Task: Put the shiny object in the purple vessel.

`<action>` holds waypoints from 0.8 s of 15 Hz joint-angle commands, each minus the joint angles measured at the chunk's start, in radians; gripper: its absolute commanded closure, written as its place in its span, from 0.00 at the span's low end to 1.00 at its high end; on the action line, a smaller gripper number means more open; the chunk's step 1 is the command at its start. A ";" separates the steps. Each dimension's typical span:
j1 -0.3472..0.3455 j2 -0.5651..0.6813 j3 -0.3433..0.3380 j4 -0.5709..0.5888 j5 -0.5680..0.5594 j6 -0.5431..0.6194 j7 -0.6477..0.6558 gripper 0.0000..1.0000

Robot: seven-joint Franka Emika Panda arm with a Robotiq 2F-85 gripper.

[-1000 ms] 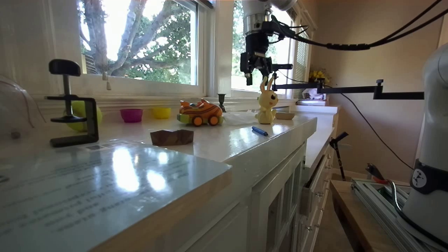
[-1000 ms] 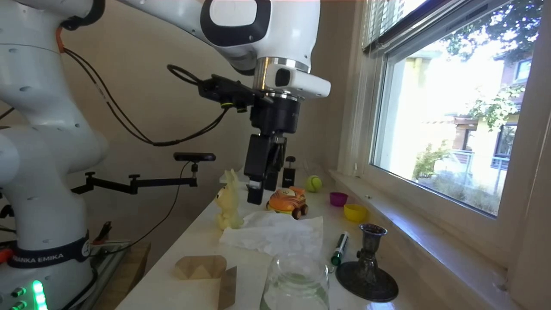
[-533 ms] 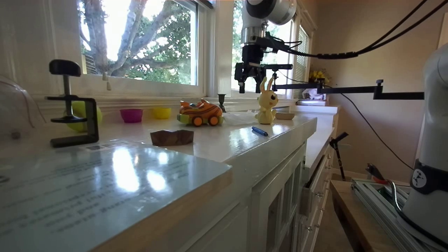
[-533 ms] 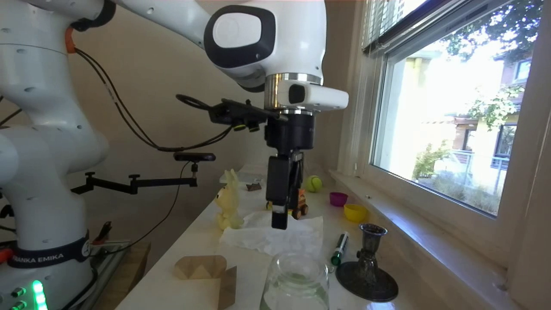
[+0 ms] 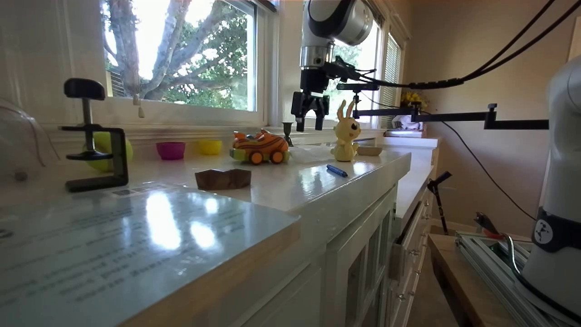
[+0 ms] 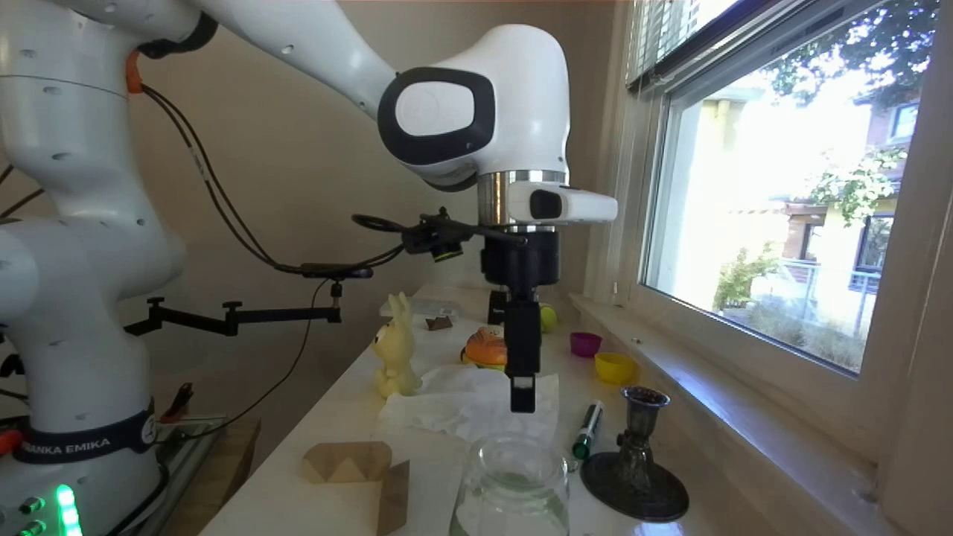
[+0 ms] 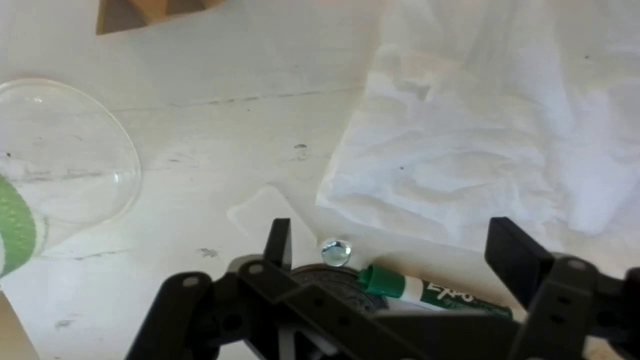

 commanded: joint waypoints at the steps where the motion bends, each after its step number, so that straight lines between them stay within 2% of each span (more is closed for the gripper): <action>1: 0.013 0.039 0.009 0.032 0.025 -0.045 -0.017 0.00; 2: 0.011 0.011 0.010 0.003 0.008 -0.009 -0.014 0.00; 5: 0.013 0.028 0.011 0.005 0.008 -0.018 -0.013 0.00; 6: 0.010 0.035 0.008 -0.003 0.001 0.012 -0.022 0.00; 12: -0.001 0.062 -0.009 0.026 0.025 0.043 -0.059 0.00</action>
